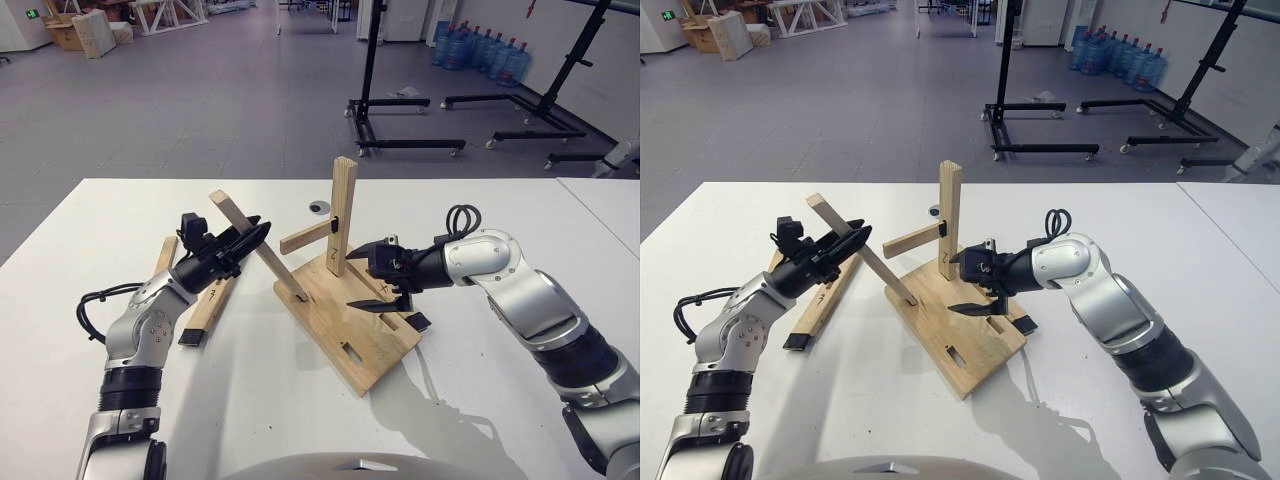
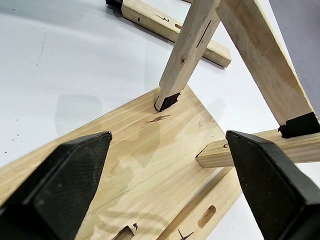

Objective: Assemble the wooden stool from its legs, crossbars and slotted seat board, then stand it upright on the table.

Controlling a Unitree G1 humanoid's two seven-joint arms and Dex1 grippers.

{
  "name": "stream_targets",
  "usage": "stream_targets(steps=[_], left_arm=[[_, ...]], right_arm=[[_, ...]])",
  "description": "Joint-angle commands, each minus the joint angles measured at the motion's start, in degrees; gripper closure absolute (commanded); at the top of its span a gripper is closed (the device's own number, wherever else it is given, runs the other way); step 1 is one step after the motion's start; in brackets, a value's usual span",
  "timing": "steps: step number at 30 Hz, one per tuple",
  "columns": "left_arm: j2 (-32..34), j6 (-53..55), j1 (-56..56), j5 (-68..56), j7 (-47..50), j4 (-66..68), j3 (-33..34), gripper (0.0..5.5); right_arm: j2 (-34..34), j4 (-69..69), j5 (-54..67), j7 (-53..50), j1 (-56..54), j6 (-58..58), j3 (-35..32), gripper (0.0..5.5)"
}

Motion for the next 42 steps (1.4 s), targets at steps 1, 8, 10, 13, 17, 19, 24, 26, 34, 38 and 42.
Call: stream_targets(steps=[1,8,10,13,17,19,24,26,34,38,42], left_arm=[[1.3,1.0,-1.6,0.9,0.8,3.4,1.6,3.48],[2.4,0.5,-2.5,2.3,0.0,2.7,1.0,3.48],[2.8,0.2,-2.4,3.5,0.1,0.8,0.1,3.48],[2.8,0.7,-2.6,3.9,0.8,-2.2,-0.6,3.48],[2.6,1.8,-3.3,3.8,1.6,-5.2,-0.8,3.48],[2.5,2.0,-2.8,4.1,1.6,-5.8,-1.2,3.48],[1.9,2.0,-1.5,4.5,1.6,-5.8,-1.7,3.48],[2.1,1.7,-1.3,4.7,1.5,-5.4,-1.7,3.48],[2.6,1.3,-3.1,4.5,1.3,-2.5,0.0,3.48],[2.6,1.2,-3.2,4.9,1.2,-2.1,0.1,3.48],[2.1,0.9,-2.2,5.8,0.9,-2.9,-1.2,3.48]], right_arm=[[-0.1,-0.8,0.2,0.3,-1.2,0.1,0.4,1.28],[0.0,-1.4,0.2,0.0,-0.8,0.5,0.5,1.28],[0.0,-1.6,0.2,0.0,-0.6,0.6,0.6,1.28],[0.1,-2.1,0.3,-0.1,-0.4,0.9,0.7,1.28],[0.3,-2.4,0.3,-0.2,-0.3,1.2,0.8,1.28],[0.3,-2.3,0.3,-0.2,-0.4,1.3,0.8,1.28],[0.3,-2.3,0.3,-0.2,-0.4,1.4,0.7,1.28],[0.3,-2.3,0.3,-0.2,-0.4,1.4,0.8,1.28],[0.4,-2.2,0.3,-0.2,-0.5,1.5,0.8,1.28],[0.4,-2.3,0.4,-0.1,-0.4,1.5,0.8,1.28],[0.4,-2.5,0.4,-0.2,-0.3,1.7,0.8,1.28]])
